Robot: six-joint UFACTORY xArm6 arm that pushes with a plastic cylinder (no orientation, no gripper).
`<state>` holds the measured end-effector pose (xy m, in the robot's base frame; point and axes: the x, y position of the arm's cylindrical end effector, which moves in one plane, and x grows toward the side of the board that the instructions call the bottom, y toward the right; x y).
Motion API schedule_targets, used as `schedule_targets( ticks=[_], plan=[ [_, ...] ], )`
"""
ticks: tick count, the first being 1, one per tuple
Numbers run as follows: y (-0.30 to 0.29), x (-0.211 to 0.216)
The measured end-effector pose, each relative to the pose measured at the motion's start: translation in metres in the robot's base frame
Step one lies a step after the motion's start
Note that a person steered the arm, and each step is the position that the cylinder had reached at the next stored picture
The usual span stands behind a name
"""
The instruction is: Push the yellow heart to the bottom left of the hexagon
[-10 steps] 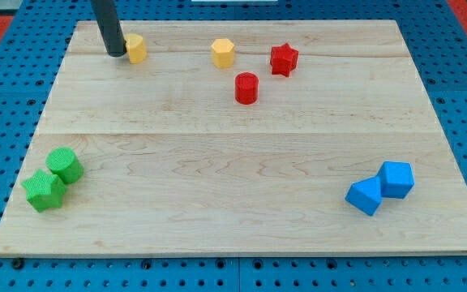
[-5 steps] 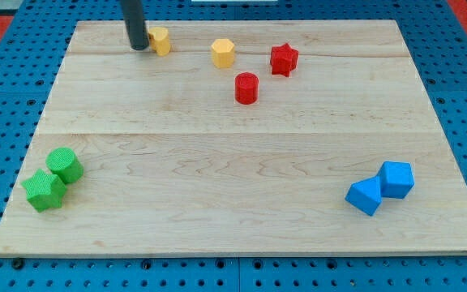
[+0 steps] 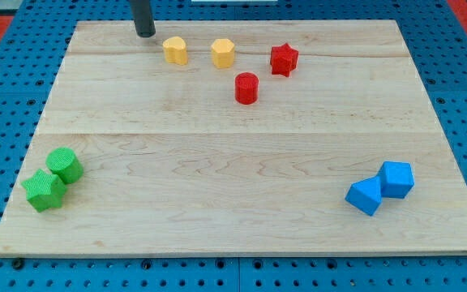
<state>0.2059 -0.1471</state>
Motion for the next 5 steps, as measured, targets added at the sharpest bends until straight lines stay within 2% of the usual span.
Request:
schedule_targets(
  ticks=[1,2,3,4,5],
  plan=[
    [0.025,0.016],
    [0.026,0.069],
    [0.019,0.088],
    [-0.007,0.072],
    [0.03,0.052]
  ],
)
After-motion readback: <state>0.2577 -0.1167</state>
